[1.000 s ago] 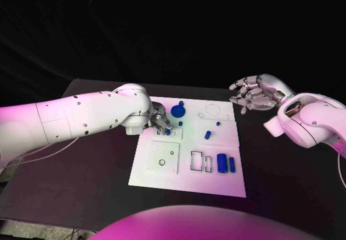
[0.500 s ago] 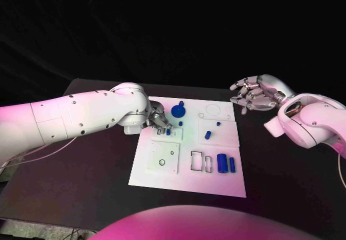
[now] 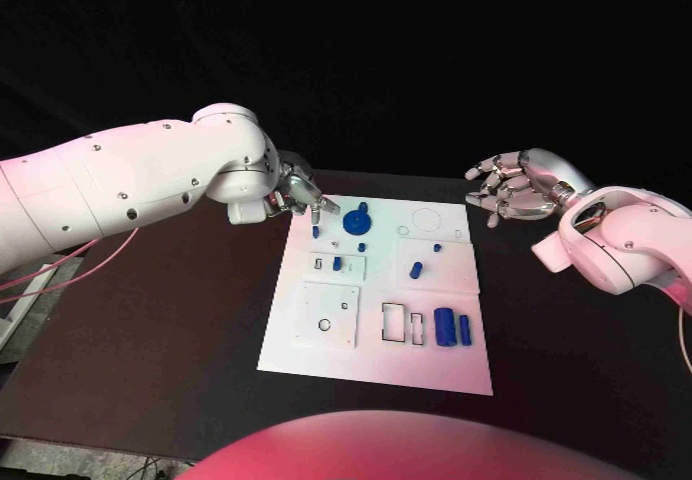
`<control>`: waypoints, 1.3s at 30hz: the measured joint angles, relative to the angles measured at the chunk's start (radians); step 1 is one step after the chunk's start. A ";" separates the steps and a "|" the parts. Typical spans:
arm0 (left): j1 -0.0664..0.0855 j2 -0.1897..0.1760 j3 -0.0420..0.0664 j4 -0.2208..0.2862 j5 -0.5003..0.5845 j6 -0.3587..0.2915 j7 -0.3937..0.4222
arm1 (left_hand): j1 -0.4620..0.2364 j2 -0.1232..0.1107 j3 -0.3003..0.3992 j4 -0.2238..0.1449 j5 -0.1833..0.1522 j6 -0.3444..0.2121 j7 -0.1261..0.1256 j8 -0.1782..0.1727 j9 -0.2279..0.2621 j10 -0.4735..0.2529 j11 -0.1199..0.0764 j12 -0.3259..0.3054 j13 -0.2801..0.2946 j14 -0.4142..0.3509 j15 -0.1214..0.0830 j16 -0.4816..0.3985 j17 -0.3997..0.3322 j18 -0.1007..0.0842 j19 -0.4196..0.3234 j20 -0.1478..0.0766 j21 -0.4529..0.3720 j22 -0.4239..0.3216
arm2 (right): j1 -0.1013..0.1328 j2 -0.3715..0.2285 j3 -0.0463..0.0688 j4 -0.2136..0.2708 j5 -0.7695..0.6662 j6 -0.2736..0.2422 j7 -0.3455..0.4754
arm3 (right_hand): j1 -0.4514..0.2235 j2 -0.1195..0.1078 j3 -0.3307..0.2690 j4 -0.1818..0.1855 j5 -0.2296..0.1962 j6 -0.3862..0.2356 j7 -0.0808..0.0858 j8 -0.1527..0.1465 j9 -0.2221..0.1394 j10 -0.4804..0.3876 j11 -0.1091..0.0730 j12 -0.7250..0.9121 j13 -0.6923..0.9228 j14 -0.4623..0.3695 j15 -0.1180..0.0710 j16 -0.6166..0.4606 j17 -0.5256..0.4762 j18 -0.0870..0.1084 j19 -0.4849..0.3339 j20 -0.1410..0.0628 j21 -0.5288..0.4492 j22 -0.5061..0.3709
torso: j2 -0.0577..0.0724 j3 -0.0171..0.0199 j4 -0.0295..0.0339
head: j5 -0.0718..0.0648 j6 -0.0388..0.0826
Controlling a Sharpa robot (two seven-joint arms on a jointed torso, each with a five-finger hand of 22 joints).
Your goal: Assemble the parts on the task board
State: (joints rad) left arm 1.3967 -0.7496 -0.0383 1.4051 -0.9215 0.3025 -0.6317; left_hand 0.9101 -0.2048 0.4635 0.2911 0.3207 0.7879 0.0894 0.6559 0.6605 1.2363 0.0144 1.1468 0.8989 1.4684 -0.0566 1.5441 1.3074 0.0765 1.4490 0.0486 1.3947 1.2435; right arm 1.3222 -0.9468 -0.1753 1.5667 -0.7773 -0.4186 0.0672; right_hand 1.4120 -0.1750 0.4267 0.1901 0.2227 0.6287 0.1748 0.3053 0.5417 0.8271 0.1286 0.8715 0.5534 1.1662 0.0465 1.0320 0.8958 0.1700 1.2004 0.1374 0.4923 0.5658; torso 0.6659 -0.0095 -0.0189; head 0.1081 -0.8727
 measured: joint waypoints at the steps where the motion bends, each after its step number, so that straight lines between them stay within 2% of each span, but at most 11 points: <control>1: 0.004 0.002 0.000 -0.008 0.002 0.007 0.000 | 0.000 0.000 0.000 0.000 -0.001 0.000 0.000 0.000 -0.001 0.000 0.000 0.000 -0.001 0.000 0.000 -0.003 0.000 0.000 0.000 0.000 0.000 0.000 | 0.000 0.000 0.000 -0.001 0.000 0.000 0.000 | 0.000 0.000 0.000 0.000 0.000 0.000 0.000 0.000 0.000 0.000 0.000 0.000 0.000 0.000 0.000 0.000 0.000 0.000 0.001 0.001 0.000 0.000 | 0.000 0.0000 -0.0001 | 0.000 0.000; 6: 0.013 0.025 -0.002 -0.057 0.002 0.039 0.002 | 0.025 0.007 -0.005 0.000 -0.006 0.000 0.000 -0.004 -0.007 -0.004 0.004 0.000 -0.003 0.000 0.000 -0.004 0.000 0.000 0.000 0.000 0.000 -0.001 | 0.000 0.001 0.000 -0.003 0.000 0.000 0.000 | 0.000 0.000 0.000 0.000 0.000 0.000 0.000 0.000 0.000 0.000 0.000 0.000 0.000 0.000 0.000 0.000 0.001 0.000 0.004 0.004 0.000 0.000 | 0.002 0.0006 0.0000 | 0.002 0.000; 13: 0.013 0.072 -0.027 -0.142 -0.027 0.060 0.012 | 0.047 0.011 -0.011 0.000 -0.006 0.000 0.000 -0.004 -0.012 -0.004 0.004 0.000 -0.004 0.000 0.000 -0.004 0.000 0.000 -0.003 0.002 0.000 -0.001 | 0.000 0.002 0.000 -0.003 0.000 0.000 0.000 | 0.000 0.000 0.000 0.000 0.000 0.000 0.000 0.000 0.000 0.000 0.000 0.000 -0.001 0.000 0.000 0.000 0.001 0.000 0.004 0.004 0.000 0.000 | 0.003 0.0005 -0.0001 | 0.008 0.002; 14: 0.012 0.079 -0.031 -0.157 -0.033 0.061 0.014 | 0.054 0.018 -0.011 0.000 -0.006 0.000 0.000 -0.004 -0.013 -0.004 0.004 0.000 -0.005 0.000 0.000 -0.004 0.000 0.000 -0.002 0.002 0.000 -0.001 | 0.000 0.003 0.000 -0.003 0.000 0.000 0.000 | 0.000 0.000 0.000 0.000 0.000 0.000 0.000 0.000 0.000 0.000 0.000 0.000 -0.001 0.000 0.000 0.000 0.001 0.000 0.004 0.004 0.000 0.000 | 0.003 0.0004 -0.0002 | 0.008 0.002; 18: 0.002 0.098 -0.039 -0.195 -0.055 0.062 0.022 | 0.076 0.014 -0.018 -0.001 -0.006 -0.003 0.003 -0.012 -0.019 -0.007 0.007 0.000 -0.008 -0.004 0.003 -0.004 0.000 0.000 -0.002 0.002 0.000 -0.001 | 0.000 0.003 0.000 -0.002 0.000 0.000 0.000 | 0.000 0.000 0.000 0.000 0.000 0.000 0.000 0.000 0.000 0.000 0.000 0.000 -0.001 0.000 0.000 0.000 0.001 0.000 0.006 0.001 0.000 0.000 | 0.003 0.0003 -0.0013 | 0.010 0.005; 22: -0.014 0.123 -0.046 -0.234 -0.078 0.061 0.032 | 0.087 0.013 -0.030 0.001 -0.006 -0.011 0.011 -0.024 -0.029 -0.016 0.009 -0.009 -0.018 -0.003 0.004 -0.004 0.000 0.000 -0.003 0.003 -0.004 -0.001 | -0.001 0.003 0.000 -0.001 0.000 -0.001 0.000 | 0.000 0.000 0.000 0.000 0.000 0.000 0.000 0.000 0.000 0.000 0.000 0.000 -0.001 0.000 0.000 0.000 0.001 0.000 0.007 0.000 0.000 0.000 | 0.003 0.0000 -0.0016 | 0.011 0.006; 25: -0.025 0.137 -0.049 -0.255 -0.095 0.060 0.039 | 0.092 0.018 -0.044 0.000 -0.006 -0.021 0.021 -0.043 -0.045 -0.020 0.012 -0.009 -0.018 -0.003 0.011 -0.004 0.000 0.000 -0.005 0.006 -0.004 -0.002 | -0.001 0.003 0.000 -0.001 0.000 -0.001 0.001 | 0.000 0.000 0.000 0.000 0.000 0.000 0.000 0.000 0.000 0.000 0.000 0.000 -0.001 0.000 0.000 0.000 0.001 0.000 0.007 0.000 0.000 0.000 | 0.003 0.0000 -0.0017 | 0.014 0.007; 32: -0.038 0.161 -0.050 -0.295 -0.125 0.053 0.056 | 0.092 0.018 -0.056 0.002 -0.006 -0.021 0.021 -0.049 -0.055 -0.020 0.012 -0.009 -0.018 -0.003 0.011 -0.004 0.000 0.000 -0.002 0.009 -0.004 -0.002 | -0.001 0.004 0.000 0.000 0.000 -0.002 0.001 | 0.000 0.000 0.000 0.000 0.000 0.000 0.000 0.004 -0.001 0.000 0.000 0.000 -0.003 0.000 0.000 0.000 0.001 0.000 0.007 0.000 0.000 -0.001 | 0.003 0.0000 -0.0009 | 0.016 0.008; 39: -0.048 0.174 -0.051 -0.313 -0.136 0.053 0.070 | 0.091 0.019 -0.065 0.004 -0.006 -0.021 0.021 -0.049 -0.060 -0.020 0.012 -0.009 -0.018 -0.003 0.011 -0.004 0.000 0.000 -0.002 0.009 -0.004 -0.002 | -0.001 0.006 0.000 0.000 0.000 -0.002 0.002 | 0.000 0.000 0.000 0.000 0.000 0.000 0.000 0.004 -0.001 0.000 0.000 0.000 -0.003 0.000 0.000 0.000 0.001 0.000 0.007 0.000 0.000 -0.001 | 0.002 0.0001 -0.0008 | 0.018 0.010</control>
State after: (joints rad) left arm 1.3491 -0.5761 -0.0893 1.0921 -1.0576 0.3553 -0.5615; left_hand 1.0013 -0.1856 0.3986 0.2952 0.3148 0.7667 0.1106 0.6073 0.6009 1.2167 0.0269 1.1381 0.8810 1.4651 -0.0460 1.5404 1.3074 0.0766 1.4472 0.0577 1.3911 1.2419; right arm 1.3212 -0.9410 -0.1755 1.5666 -0.7773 -0.4204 0.0688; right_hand 1.4120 -0.1750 0.4266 0.1902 0.2227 0.6287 0.1749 0.3091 0.5409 0.8271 0.1286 0.8715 0.5502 1.1662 0.0465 1.0320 0.8966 0.1700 1.2073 0.1377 0.4924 0.5648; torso 0.6683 -0.0094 -0.0197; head 0.1266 -0.8629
